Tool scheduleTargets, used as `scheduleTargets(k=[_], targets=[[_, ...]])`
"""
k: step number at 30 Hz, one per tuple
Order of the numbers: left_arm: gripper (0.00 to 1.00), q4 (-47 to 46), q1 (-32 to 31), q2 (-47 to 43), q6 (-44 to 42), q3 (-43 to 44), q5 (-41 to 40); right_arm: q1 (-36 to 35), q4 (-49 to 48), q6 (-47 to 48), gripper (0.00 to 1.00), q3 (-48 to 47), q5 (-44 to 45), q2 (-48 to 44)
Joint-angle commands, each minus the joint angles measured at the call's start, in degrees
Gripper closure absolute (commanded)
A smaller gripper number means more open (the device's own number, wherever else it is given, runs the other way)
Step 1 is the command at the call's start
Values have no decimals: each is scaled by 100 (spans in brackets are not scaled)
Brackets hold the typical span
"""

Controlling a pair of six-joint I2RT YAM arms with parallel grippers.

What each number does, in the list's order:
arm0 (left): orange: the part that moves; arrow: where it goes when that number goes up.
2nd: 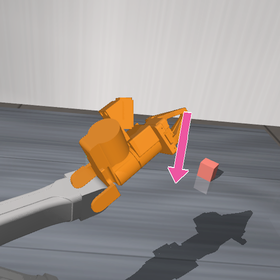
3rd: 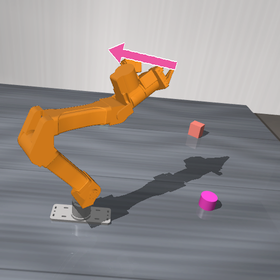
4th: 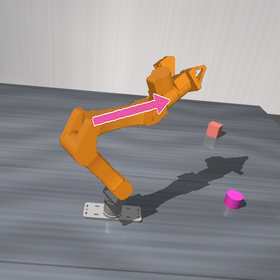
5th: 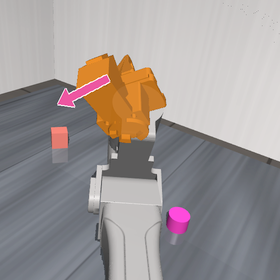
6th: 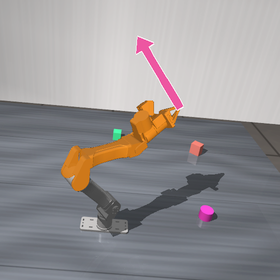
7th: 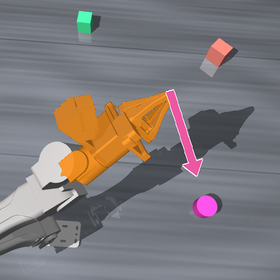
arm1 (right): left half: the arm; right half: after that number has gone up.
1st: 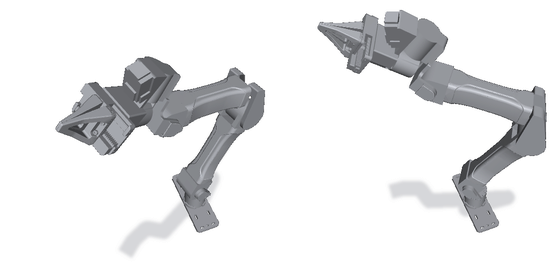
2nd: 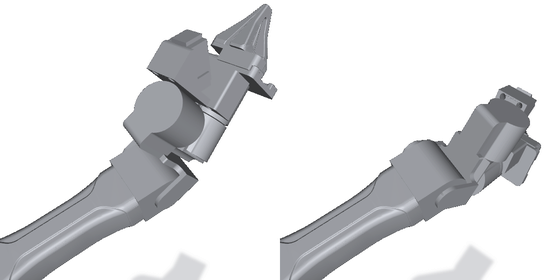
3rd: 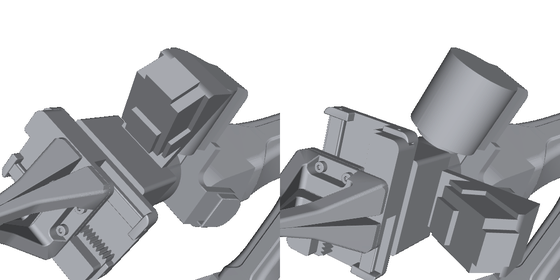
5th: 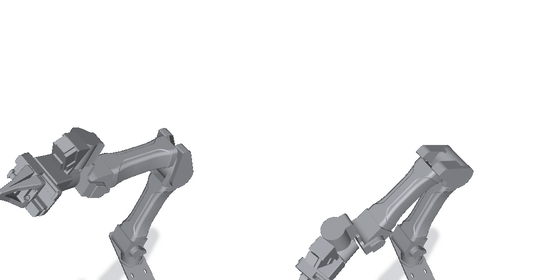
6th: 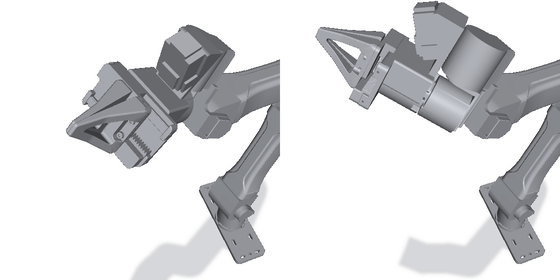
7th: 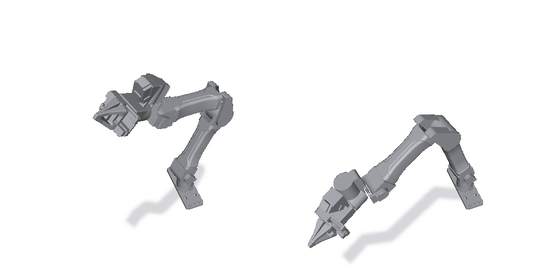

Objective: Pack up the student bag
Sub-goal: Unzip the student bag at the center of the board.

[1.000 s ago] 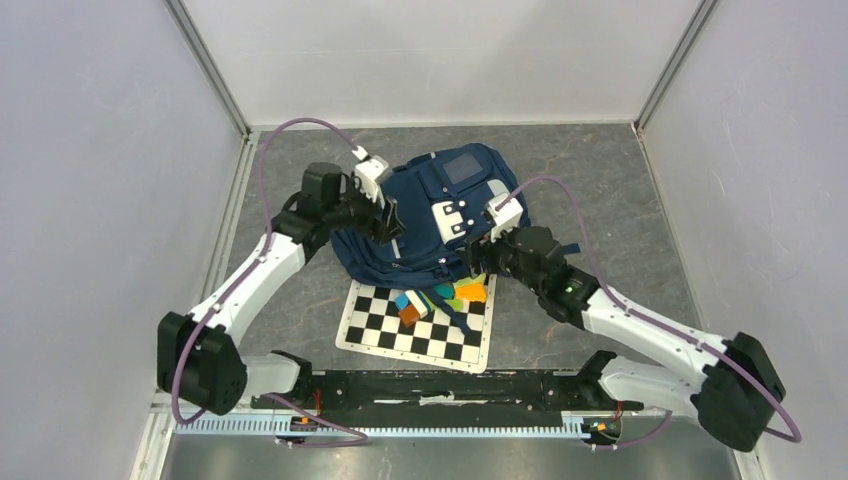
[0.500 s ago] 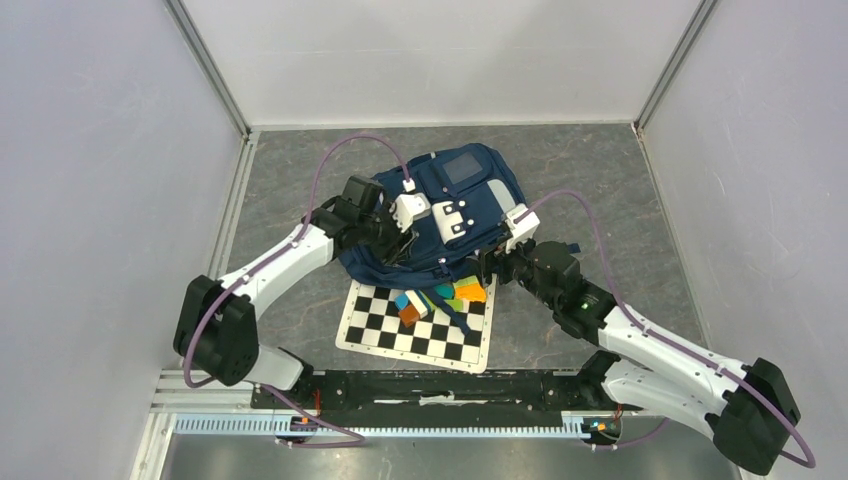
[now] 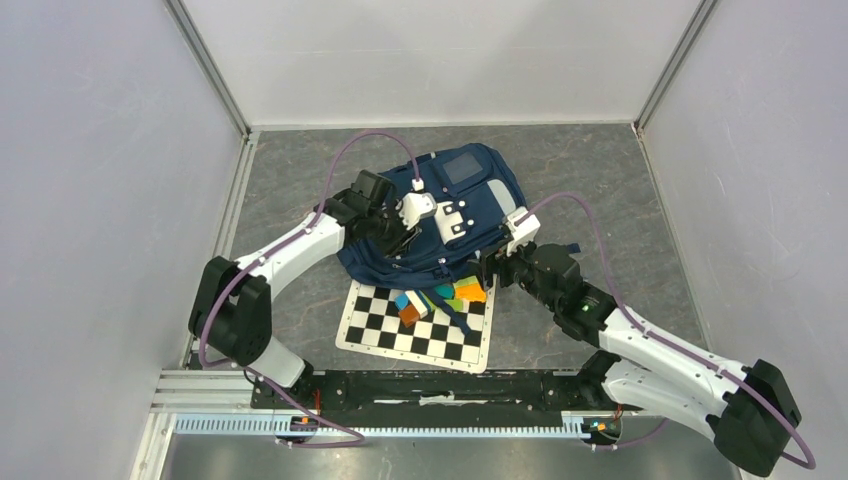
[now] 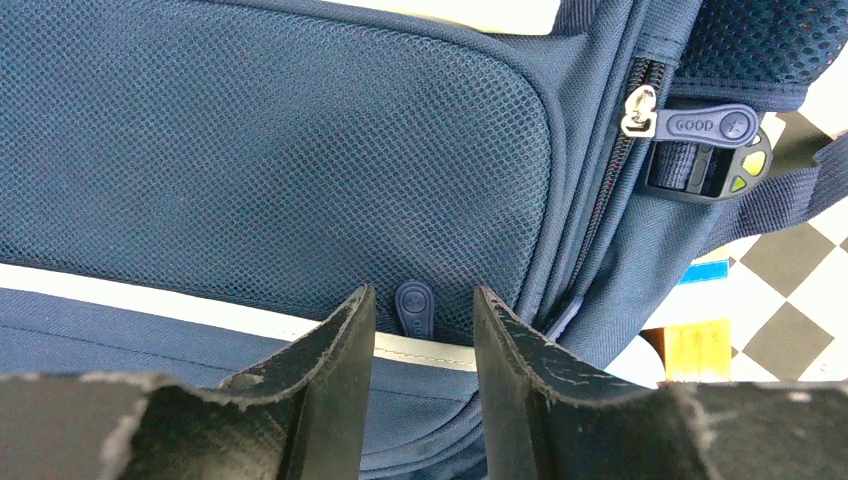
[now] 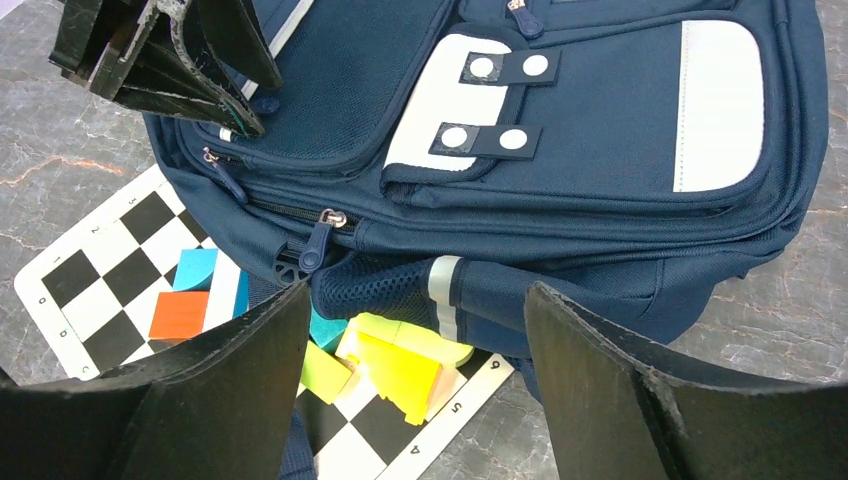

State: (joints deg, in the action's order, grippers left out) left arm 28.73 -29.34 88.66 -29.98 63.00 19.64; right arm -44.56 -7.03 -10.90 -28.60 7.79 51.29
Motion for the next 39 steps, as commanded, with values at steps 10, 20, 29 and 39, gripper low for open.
scheduleTargets(k=[10, 20, 29, 39], targets=[[82, -96, -124, 112, -144, 113, -383, 13, -71, -87, 17, 91, 110, -282], [98, -469, -161, 22, 19, 81, -768, 9, -18, -62, 17, 144, 214, -373], [98, -1069, -135, 24, -325, 140, -1300, 8, -26, -54, 17, 149, 320, -424], [98, -1160, 28, 823, -460, 857, -1480, 8, -76, -83, 17, 187, 190, -384]])
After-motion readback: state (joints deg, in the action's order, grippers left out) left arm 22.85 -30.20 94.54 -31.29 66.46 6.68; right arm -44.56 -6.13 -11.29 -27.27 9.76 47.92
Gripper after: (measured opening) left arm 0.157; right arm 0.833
